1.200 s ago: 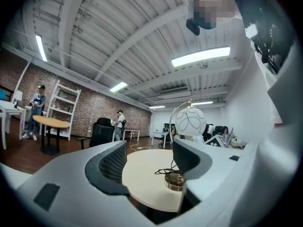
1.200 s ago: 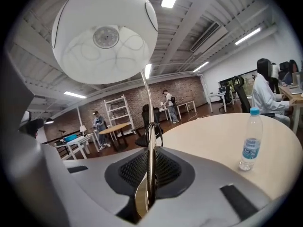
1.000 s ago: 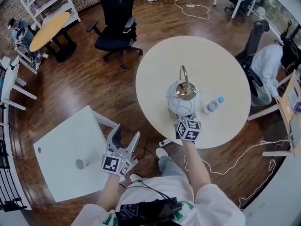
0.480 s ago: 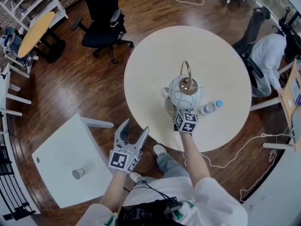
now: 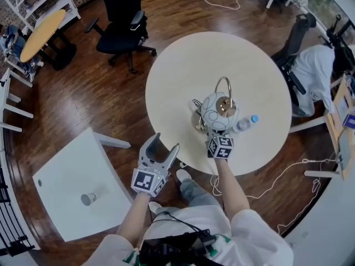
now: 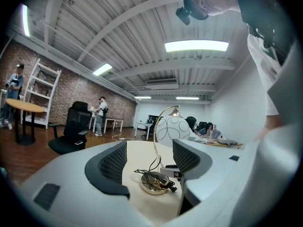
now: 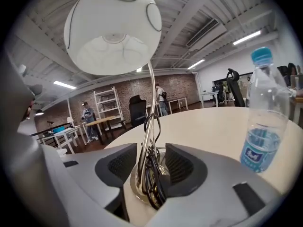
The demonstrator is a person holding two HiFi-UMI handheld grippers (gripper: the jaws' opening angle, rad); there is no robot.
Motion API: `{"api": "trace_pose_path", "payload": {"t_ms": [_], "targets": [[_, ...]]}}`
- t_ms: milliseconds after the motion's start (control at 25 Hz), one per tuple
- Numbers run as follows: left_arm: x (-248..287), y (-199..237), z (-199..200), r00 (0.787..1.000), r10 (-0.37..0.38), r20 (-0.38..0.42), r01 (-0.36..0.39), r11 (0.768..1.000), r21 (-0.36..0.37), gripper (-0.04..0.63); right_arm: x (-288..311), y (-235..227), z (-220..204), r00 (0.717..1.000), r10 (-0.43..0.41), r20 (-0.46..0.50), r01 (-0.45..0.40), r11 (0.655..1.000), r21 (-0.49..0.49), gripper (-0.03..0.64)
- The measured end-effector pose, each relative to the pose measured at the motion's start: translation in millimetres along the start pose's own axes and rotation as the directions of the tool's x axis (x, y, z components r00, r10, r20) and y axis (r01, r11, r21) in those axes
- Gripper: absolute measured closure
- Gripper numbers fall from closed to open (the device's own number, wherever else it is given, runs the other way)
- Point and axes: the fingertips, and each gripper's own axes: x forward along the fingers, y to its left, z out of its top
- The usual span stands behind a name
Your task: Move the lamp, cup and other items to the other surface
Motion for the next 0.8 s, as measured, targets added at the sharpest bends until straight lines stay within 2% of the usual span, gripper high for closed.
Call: {"api": "trace_pose_path", "payload": {"t_ms": [160,240,360,440,520,640,800], "targets": [[-28.9,-1.6,13.7,1.0,0.024,0.014,-0.024,1.0,0.009,0.296,-39.3,7.4,0.8,1.0,-0.007,0.018,0.006,1.0,0.03,0.337],[-51.4,1.1,13.3,0.999,0.039,0.02,-0.039,0.999,0.036,0.297,-64.9,25.4,-1.4,0.999,0.015,0.028,-0.016,0.999,0.043,0.336],[-85.8,6.4,21.6,0.997,0.07,0.043,-0.072,0.996,0.047,0.296,-94.2,72.1,0.5,0.995,0.092,0.04,-0.093,0.995,0.025,0.336],[-112.0,14.4,27.1,0.991,0.119,0.056,-0.122,0.992,0.038,0.298,-110.2,115.8,11.2,0.983,0.174,0.058,-0.174,0.985,-0.003,0.336],[-143.6,19.2,34.2,0.984,0.165,0.061,-0.167,0.985,0.03,0.296,-128.3,166.6,27.1,0.958,0.271,0.089,-0.269,0.963,-0.036,0.336],[-199.1,31.2,46.9,0.964,0.251,0.092,-0.254,0.967,0.032,0.296,-151.0,244.5,56.0,0.902,0.409,0.141,-0.404,0.913,-0.064,0.337],[-267.6,45.1,60.8,0.916,0.377,0.135,-0.383,0.923,0.025,0.296,-173.7,331.2,82.0,0.811,0.56,0.168,-0.545,0.828,-0.129,0.337]]}}
